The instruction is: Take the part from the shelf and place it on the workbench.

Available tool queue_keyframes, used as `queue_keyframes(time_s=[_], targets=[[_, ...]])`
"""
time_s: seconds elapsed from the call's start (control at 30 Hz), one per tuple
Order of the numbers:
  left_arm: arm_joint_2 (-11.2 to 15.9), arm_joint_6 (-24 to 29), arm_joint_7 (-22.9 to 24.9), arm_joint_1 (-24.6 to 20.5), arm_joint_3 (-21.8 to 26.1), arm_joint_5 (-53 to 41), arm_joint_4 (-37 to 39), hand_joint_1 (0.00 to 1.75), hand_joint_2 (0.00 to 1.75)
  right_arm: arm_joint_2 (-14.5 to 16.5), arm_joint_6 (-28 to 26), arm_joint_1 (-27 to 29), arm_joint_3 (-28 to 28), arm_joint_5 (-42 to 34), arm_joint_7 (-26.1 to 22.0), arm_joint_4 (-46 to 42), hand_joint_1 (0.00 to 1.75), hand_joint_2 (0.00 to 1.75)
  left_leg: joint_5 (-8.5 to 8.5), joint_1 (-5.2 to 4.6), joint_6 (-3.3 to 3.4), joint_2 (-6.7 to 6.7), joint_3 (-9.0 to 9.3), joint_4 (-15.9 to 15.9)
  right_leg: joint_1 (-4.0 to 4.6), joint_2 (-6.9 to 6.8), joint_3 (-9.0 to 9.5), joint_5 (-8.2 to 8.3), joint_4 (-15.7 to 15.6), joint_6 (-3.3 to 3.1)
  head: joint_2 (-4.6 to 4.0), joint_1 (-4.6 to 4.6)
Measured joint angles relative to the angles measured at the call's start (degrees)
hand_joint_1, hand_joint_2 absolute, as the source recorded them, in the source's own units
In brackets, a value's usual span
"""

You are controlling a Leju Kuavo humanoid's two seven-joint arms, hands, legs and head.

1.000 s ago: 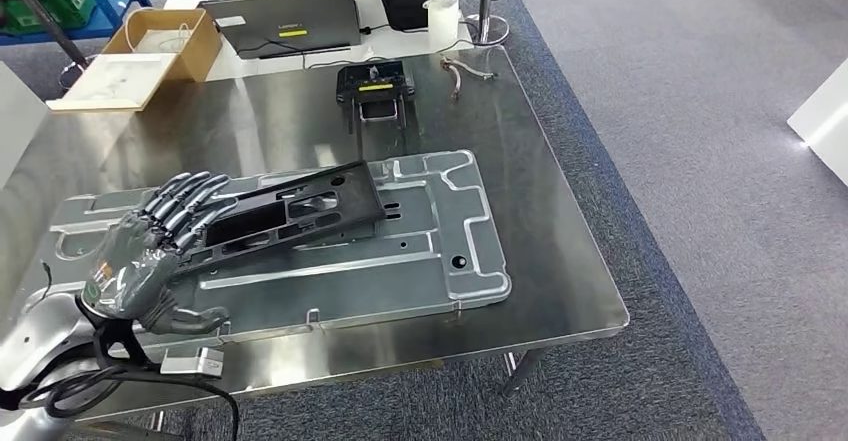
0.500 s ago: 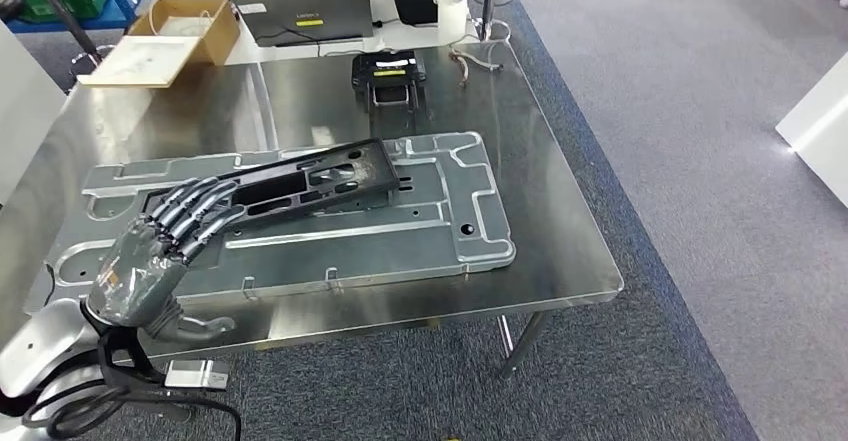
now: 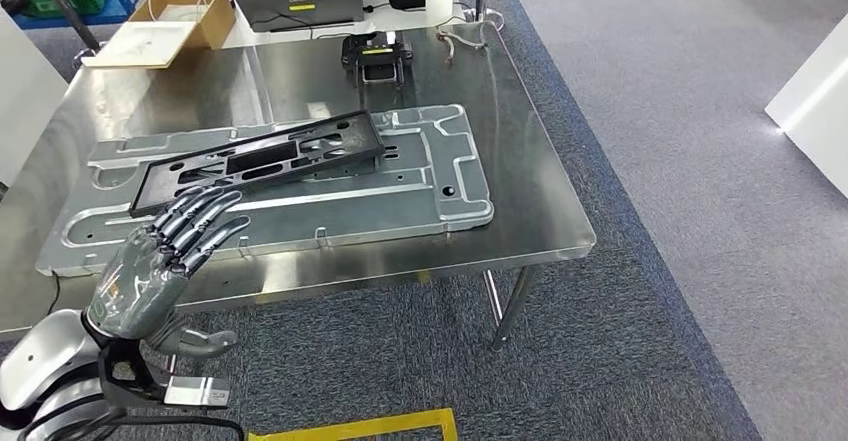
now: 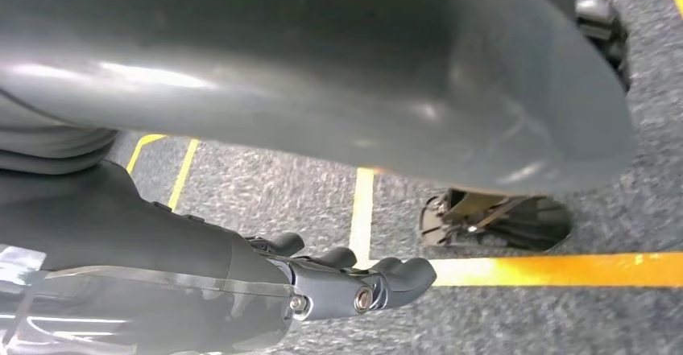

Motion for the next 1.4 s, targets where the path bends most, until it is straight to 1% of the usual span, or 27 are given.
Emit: queue_keyframes(time_s=[0.07, 0.1, 0.13, 0.17, 0.23, 0.3, 0.33, 0.4, 0.47, 0.53, 0.6, 0.67, 0.7, 0.73, 0.77, 0.83, 0.9, 0.93, 1.0, 1.03, 1.07, 1.17, 1.2, 1.23, 1.3, 1.33, 1.4], targets=[[0.1, -0.1, 0.1, 0.1, 0.0, 0.0, 0.0, 0.0, 0.0, 0.0, 0.0, 0.0, 0.0, 0.1, 0.0, 0.0, 0.0, 0.0, -6.0, 0.1, -0.4, -0.03, -1.85, 6.4, 0.08, -0.26, -1.71, 1.35, 0.0, -0.54, 0.0, -0.01], [0.1, -0.2, 0.1, 0.2, 0.0, 0.0, 0.0, 0.0, 0.0, 0.0, 0.0, 0.0, 0.0, 0.1, 0.0, 0.0, 0.0, 0.0, -8.11, 0.13, -0.58, -0.03, -2.52, 10.1, 0.16, -0.33, -2.68, 2.06, 0.1, -0.6, 0.0, 0.0], [0.1, -0.2, 0.1, 0.2, 0.0, -0.1, 0.0, 0.0, 0.0, 0.0, 0.0, 0.0, 0.0, 0.2, 0.0, 0.0, 0.0, 0.0, -8.8, 0.15, -0.7, -0.03, -2.57, 12.7, 0.23, -0.37, -3.7, 2.79, 0.1, -0.59, 0.0, 0.01], [0.1, -0.3, 0.2, 0.2, -0.1, -0.2, 0.0, 0.0, 0.0, 0.0, 0.0, 0.0, 0.0, 0.3, 0.0, 0.0, 0.0, 0.0, -8.14, 0.16, -0.75, -0.03, -1.82, 13.7, 0.27, -0.37, -4.7, 3.49, 0.3, -0.51, 0.0, 0.0], [0.2, -1.2, 0.7, 0.2, -0.1, -0.4, 0.0, 0.0, 0.0, 0.0, 0.0, 0.0, 0.0, 0.3, -0.2, 0.0, 0.0, 0.0, -4.93, 0.16, -0.64, -0.03, 2.55, 10.0, 0.25, -0.37, -6.57, 4.74, 0.6, -0.18, 0.0, 0.0], [0.3, -2.3, 1.2, 0.1, -0.1, -0.6, 0.0, 0.0, 0.0, 0.0, 0.0, 0.0, 0.0, 0.4, -0.3, 0.0, 0.0, 0.0, -3.33, 0.16, -0.43, -0.03, 7.02, 4.4, 0.22, -0.36, -7.63, 5.49, 1.0, 0.11, 0.0, -0.01], [0.4, -2.6, 1.4, 0.0, -0.1, -0.6, 0.0, 0.0, 0.0, 0.0, 0.0, 0.0, 0.0, 0.4, -0.4, 0.0, 0.0, 0.0, -3.32, 0.16, -0.37, -0.03, 8.16, 2.9, 0.22, -0.35, -7.82, 5.64, 1.1, 0.18, 0.0, -0.01], [0.4, -2.7, 1.4, 0.0, -0.1, -0.6, 0.0, 0.0, 0.0, 0.0, 0.0, 0.0, 0.0, 0.4, -0.4, 0.0, 0.0, 0.0, -3.52, 0.16, -0.33, -0.04, 8.57, 2.4, 0.22, -0.35, -7.83, 5.69, 1.2, 0.21, 0.0, -0.01], [0.6, -3.1, 1.6, -0.2, -0.1, -0.6, 0.0, 0.0, 0.0, 0.1, 0.0, -0.1, 0.0, 0.4, -0.4, 0.0, 0.0, 0.0, -4.94, -0.04, -0.02, -0.11, 10.37, -0.7, 0.33, -0.3, -8.09, 6.0, 1.3, 0.45, 0.0, -0.01], [0.9, -4.0, 1.9, -0.6, -0.2, -0.6, 0.2, 0.0, 0.0, 0.0, 0.1, 0.0, 0.0, 0.5, -0.5, 0.0, 0.0, 0.0, -4.85, -0.17, 1.58, 0.03, 10.8, -3.9, 0.28, -0.11, -8.76, 6.19, 1.6, 1.58, 0.0, 0.02], [1.2, -4.9, 2.4, -0.8, -0.3, -0.5, 0.5, 0.0, 0.0, -0.1, 0.2, 0.1, -0.1, 0.5, -0.6, 0.0, 0.0, 0.0, -2.74, -0.14, 3.36, 0.25, 8.73, -4.3, 0.11, 0.07, -9.92, 2.33, 4.7, 2.69, 0.0, 0.04], [1.2, -6.1, 3.0, -0.9, -0.3, -0.3, 0.9, 0.0, 0.0, 0.0, 0.2, 0.2, -0.1, 0.5, -0.6, 0.0, 0.0, 0.0, -1.21, -0.26, 3.82, 0.26, 6.89, -4.2, 0.1, 0.11, -11.29, -3.52, 11.7, 3.05, 0.0, 0.03], [1.2, -6.8, 3.3, -0.8, -0.3, -0.2, 1.2, 0.0, 0.0, 0.0, 0.2, 0.2, -0.1, 0.5, -0.6, 0.0, 0.0, 0.0, -0.44, -0.33, 3.78, 0.26, 5.93, -4.1, 0.1, 0.11, -11.54, -4.59, 14.8, 3.16, 0.0, 0.03], [1.2, -7.3, 3.6, -0.8, -0.3, -0.1, 1.6, 0.0, 0.0, 0.0, 0.1, 0.2, -0.1, 0.5, -0.6, 0.0, 0.0, 0.0, 0.29, -0.39, 3.71, 0.26, 4.91, -4.0, 0.11, 0.11, -11.15, -4.2, 16.6, 3.19, 0.0, 0.03], [1.3, -7.8, 3.8, -0.8, -0.3, -0.1, 2.0, 0.0, 0.0, 0.0, 0.1, 0.2, -0.1, 0.5, -0.6, 0.0, 0.0, 0.0, 0.96, -0.44, 3.6, 0.26, 3.87, -3.8, 0.11, 0.11, -9.86, -2.77, 16.5, 3.12, 0.0, 0.03], [1.5, -8.4, 4.3, -0.7, -0.3, -0.3, 2.6, 0.0, 0.0, -0.1, 0.0, 0.1, -0.1, 0.5, -0.6, 0.0, 0.0, 0.0, 2.1, -0.52, 3.25, 0.26, 2.04, -3.3, 0.18, 0.14, -4.28, -0.53, 10.7, 2.64, 0.0, 0.03], [1.7, -9.0, 4.7, -0.6, -0.3, -0.4, 3.0, 0.0, 0.0, -0.2, -0.1, 0.1, -0.1, 0.3, -0.4, -0.1, 0.0, 0.0, 3.06, -0.65, 2.7, 0.27, 0.95, -2.9, 0.48, 0.17, 1.73, -1.68, 2.4, 1.97, 0.0, 0.02], [1.8, -9.3, 5.0, -0.4, -0.3, -0.4, 3.3, 0.0, 0.0, -0.3, -0.1, 0.0, -0.1, 0.3, -0.3, -0.1, 0.0, 0.0, 3.54, -0.66, 2.36, 0.32, 0.71, -2.8, 0.68, 0.2, 3.27, -2.49, -0.1, 1.65, 0.0, 0.02], [1.8, -9.7, 5.7, 0.5, -0.1, 0.2, 3.8, 0.0, 0.0, -0.2, -0.2, 0.0, -0.1, 0.1, 0.1, -0.1, 0.0, 0.0, 4.49, -0.61, 1.65, 0.38, 0.49, -3.0, 0.76, 0.19, 3.28, -2.22, -1.4, 1.03, 0.0, 0.02], [1.8, -9.8, 6.1, 1.3, 0.1, 0.8, 4.1, 0.0, 0.0, -0.2, -0.4, 0.0, -0.2, 0.1, 0.3, -0.1, 0.0, 0.0, 4.1, -0.51, 1.33, 0.3, 0.21, -2.7, 0.67, 0.14, 2.88, -1.58, -1.5, 0.6, 0.0, 0.02], [1.8, -10.0, 6.5, 2.4, 0.4, 1.7, 4.5, 0.0, 0.0, -0.1, -0.5, 0.0, -0.2, 0.0, 0.5, -0.1, 0.0, 0.0, 2.59, -0.44, 1.03, 0.18, -0.28, -1.7, 0.53, 0.06, 2.33, -0.86, -1.7, 0.14, 0.0, 0.01], [0.2, -10.4, 8.3, 7.0, 2.3, 4.9, 6.7, 0.0, 0.0, 0.0, -1.0, 0.1, -0.5, -0.2, 0.2, -0.1, 0.0, 0.0, -5.83, -0.12, 0.34, -0.04, -2.38, 7.2, 0.48, -0.04, -0.08, 1.27, -1.8, -0.55, 0.0, 0.02], [-1.1, -10.3, 9.2, 8.8, 2.9, 5.7, 8.0, 0.0, 0.0, 0.0, -1.1, 0.2, -0.6, -0.3, 0.1, -0.1, 0.0, 0.0, -7.32, -0.05, 0.18, -0.03, -2.63, 10.4, 0.51, -0.03, -1.03, 1.95, -1.7, -0.52, 0.0, 0.02], [-2.6, -10.3, 10.3, 10.5, 3.5, 6.4, 9.7, 0.0, 0.0, -0.1, -1.0, 0.2, -0.6, -0.3, 0.0, -0.1, 0.0, 0.0, -7.29, 0.0, 0.07, -0.03, -2.24, 12.2, 0.52, -0.02, -2.05, 2.58, -1.5, -0.44, 0.0, 0.02], [-5.6, -10.4, 12.4, 13.3, 4.1, 8.2, 13.8, 0.0, 0.0, 0.0, -1.1, 0.1, -0.7, -0.2, 0.1, -0.1, 0.0, 0.0, -4.34, 0.04, 0.03, -0.02, 1.02, 10.8, 0.47, -0.02, -4.14, 3.62, -0.7, -0.05, 0.0, 0.01], [-7.4, -11.1, 12.9, 14.1, 4.4, 10.7, 16.3, 0.0, 0.0, 0.0, -1.1, 0.1, -0.7, 0.1, 0.3, -0.1, 0.0, 0.0, -3.47, 0.05, 0.12, -0.02, 3.83, 7.5, 0.44, -0.06, -5.03, 4.0, -0.2, 0.25, 0.0, 0.01], [-11.4, -12.5, 13.0, 15.0, 5.6, 18.1, 22.0, 0.0, 0.0, 0.0, -1.1, -0.3, -0.7, 0.7, 0.6, -0.1, 0.0, 0.0, -4.46, -0.24, 0.69, -0.08, 9.1, 0.0, 0.5, -0.17, -6.14, 4.67, 0.7, 0.99, 0.0, 0.02]])
